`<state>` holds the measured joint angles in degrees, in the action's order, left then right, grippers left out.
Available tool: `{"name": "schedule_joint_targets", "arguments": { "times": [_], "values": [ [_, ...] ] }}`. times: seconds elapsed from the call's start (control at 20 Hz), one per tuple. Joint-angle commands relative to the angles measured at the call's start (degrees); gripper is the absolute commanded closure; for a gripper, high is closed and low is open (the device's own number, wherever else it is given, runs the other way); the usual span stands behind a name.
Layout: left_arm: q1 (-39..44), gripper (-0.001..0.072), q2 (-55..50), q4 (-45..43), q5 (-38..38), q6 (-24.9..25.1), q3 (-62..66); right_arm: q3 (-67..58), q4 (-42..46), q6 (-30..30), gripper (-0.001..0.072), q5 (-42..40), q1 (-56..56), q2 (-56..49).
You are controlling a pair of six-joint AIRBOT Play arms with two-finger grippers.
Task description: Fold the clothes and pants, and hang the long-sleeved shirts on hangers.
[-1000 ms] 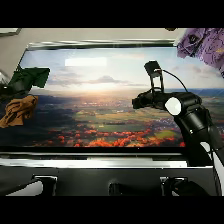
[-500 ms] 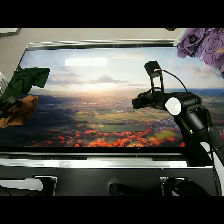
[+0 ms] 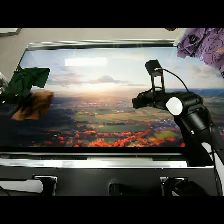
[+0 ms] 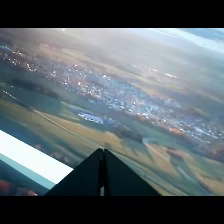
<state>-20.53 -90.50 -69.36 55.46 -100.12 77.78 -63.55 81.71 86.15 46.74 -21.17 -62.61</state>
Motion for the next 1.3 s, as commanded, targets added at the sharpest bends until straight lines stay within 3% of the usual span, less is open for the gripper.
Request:
{"name": "schedule_joint_targets", "arguments": {
  "times": [0.0,0.2,0.45,0.5,0.6,0.65,0.75,0.8,0.85,0.9,1.0,1.05,1.15,1.25],
  "values": [
    [13.35,0.0689,6.05,8.55,3.87,1.25,0.09,-0.20,0.20,0.00,0.0681,2.01,-0.04,2.16],
    [34.12,0.0690,7.93,12.31,0.92,-4.61,0.04,-0.20,2.38,0.04,0.0649,7.23,-0.04,6.38],
    [56.39,0.0690,2.12,12.46,-13.46,-13.92,0.07,-0.20,6.14,0.20,0.0629,17.81,-0.04,10.34],
    [58.97,0.0690,0.31,12.68,-15.56,-16.11,0.09,-0.20,6.71,0.22,0.0611,19.34,-0.04,10.47],
    [60.85,0.0681,-2.45,15.08,-16.98,-16.92,0.13,-0.13,7.63,0.22,0.0479,20.83,-0.04,10.40],
    [60.46,0.0605,-3.13,15.91,-16.87,-16.90,0.13,-0.11,8.31,0.24,0.0462,20.68,-0.04,10.40],
    [57.02,0.0237,-2.32,15.87,-14.86,-15.98,0.17,-0.13,12.44,0.52,0.0462,20.39,-0.02,10.40],
    [54.16,0.0076,-1.25,15.85,-12.96,-13.81,0.17,-0.13,18.53,2.75,0.0450,20.44,0.00,10.40],
    [50.36,0.0028,0.24,15.82,-10.43,-10.58,0.17,-0.13,24.33,6.47,0.0380,20.13,1.09,10.40],
    [46.49,0.0028,1.75,15.82,-7.98,-7.15,0.17,-0.13,25.42,10.01,0.0337,18.95,4.81,10.40],
    [37.68,0.0029,4.85,15.82,-2.93,-1.18,0.17,1.03,16.92,14.23,0.0332,16.44,16.74,9.81],
    [33.83,0.0031,5.92,15.85,-1.01,0.96,0.17,2.56,7.06,13.33,0.0332,15.52,23.69,8.68],
    [26.64,0.0031,7.04,15.85,2.34,3.19,0.17,6.91,-15.50,3.76,0.0329,15.65,33.75,4.87],
    [21.11,0.0031,6.93,15.85,5.27,3.28,0.13,11.61,-33.33,-7.50,0.0240,17.09,37.51,-0.55]
  ]
}}
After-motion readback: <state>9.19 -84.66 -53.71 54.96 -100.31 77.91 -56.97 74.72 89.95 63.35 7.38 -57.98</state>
